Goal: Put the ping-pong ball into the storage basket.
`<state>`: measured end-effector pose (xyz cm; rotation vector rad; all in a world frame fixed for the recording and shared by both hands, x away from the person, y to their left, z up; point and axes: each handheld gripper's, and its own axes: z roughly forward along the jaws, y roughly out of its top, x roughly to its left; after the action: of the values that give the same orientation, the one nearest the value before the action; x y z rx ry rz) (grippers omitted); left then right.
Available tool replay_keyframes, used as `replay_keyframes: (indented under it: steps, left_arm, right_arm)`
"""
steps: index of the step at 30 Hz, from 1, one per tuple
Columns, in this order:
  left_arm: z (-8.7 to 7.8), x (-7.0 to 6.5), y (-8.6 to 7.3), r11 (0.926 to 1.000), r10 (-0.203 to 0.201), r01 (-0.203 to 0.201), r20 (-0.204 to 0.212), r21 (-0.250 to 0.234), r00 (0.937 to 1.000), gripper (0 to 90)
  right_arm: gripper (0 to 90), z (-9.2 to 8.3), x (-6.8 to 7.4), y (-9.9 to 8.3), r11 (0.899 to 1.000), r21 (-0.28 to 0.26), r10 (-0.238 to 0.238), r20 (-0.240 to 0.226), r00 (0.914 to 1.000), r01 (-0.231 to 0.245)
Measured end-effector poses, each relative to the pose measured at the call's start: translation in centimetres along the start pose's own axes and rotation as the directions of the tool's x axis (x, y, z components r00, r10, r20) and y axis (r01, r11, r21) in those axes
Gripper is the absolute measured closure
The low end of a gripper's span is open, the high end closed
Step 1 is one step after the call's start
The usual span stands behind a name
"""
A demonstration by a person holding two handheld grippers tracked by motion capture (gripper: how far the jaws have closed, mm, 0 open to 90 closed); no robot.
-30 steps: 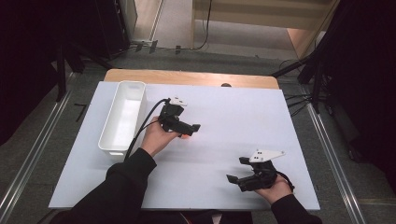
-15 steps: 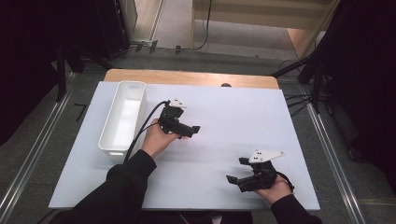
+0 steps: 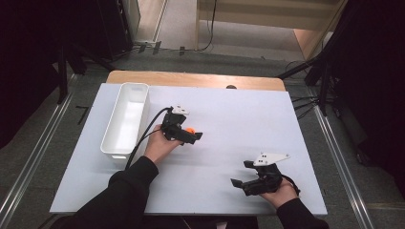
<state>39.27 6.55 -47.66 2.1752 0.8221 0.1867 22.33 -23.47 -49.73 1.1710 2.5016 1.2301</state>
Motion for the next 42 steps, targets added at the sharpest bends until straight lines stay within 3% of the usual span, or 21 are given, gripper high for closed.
replay_keyframes:
  steps: [4, 12, 18, 24, 25, 26, 27, 39, 42]
  left_arm:
    - [0.4, 0.1, -0.4, 0.9998, -0.017, 0.017, 0.002, 0.002, 0.9998, 0.0]
    - [1.2, 0.2, -1.2, 0.9998, -0.015, 0.015, -0.012, 0.016, 0.9998, 0.0]
    - [2.0, 0.3, -2.0, 0.9984, -0.011, 0.012, -0.033, 0.054, 0.9994, 0.0]
    - [2.5, 0.1, -2.4, 0.9965, 0.032, -0.026, -0.072, 0.08, 0.9969, 0.0]
    - [2.6, -0.2, -2.5, 0.9943, 0.067, -0.059, -0.095, 0.089, 0.9932, 0.0]
    - [2.6, -0.2, -2.5, 0.9943, 0.067, -0.059, -0.095, 0.089, 0.9932, 0.0]
    - [2.8, -0.6, -2.7, 0.9905, 0.108, -0.096, -0.12, 0.099, 0.9869, 0.0]
    - [2.7, -0.6, -2.9, 0.9921, 0.102, -0.092, -0.126, 0.086, 0.9867, 0.2]
    - [2.6, -0.6, -2.9, 0.9935, 0.095, -0.085, -0.135, 0.076, 0.9863, 4.6]
  right_arm:
    - [11.4, 0.0, 0.0, 0.0, 1.0, 0.0, -0.001, 0.002, 1.0, 0.001]
    - [11.4, 0.0, 0.0, 0.0, 1.0, -0.001, 0.007, -0.003, 1.0, -0.007]
    - [11.4, 0.0, -0.1, 0.0, 1.0, 0.001, -0.002, -0.002, 1.0, 0.002]
    - [11.4, 0.0, 0.0, 0.0, 1.0, 0.005, -0.001, 0.001, 1.0, 0.001]
    - [11.4, 0.0, 0.0, 0.0, 1.0, 0.007, -0.002, 0.002, 1.0, 0.002]
    - [11.4, 0.0, 0.0, 0.0, 1.0, 0.007, -0.002, 0.002, 1.0, 0.002]
    - [11.4, 0.1, 0.0, 0.0, 1.0, 0.007, -0.003, 0.003, 1.0, 0.003]
    - [11.4, 0.2, 0.1, 0.0, 1.0, 0.018, -0.007, 0.005, 1.0, 0.007]
    - [11.4, 0.3, 0.2, 0.0, 1.0, 0.017, -0.011, 0.002, 0.9999, 0.011]
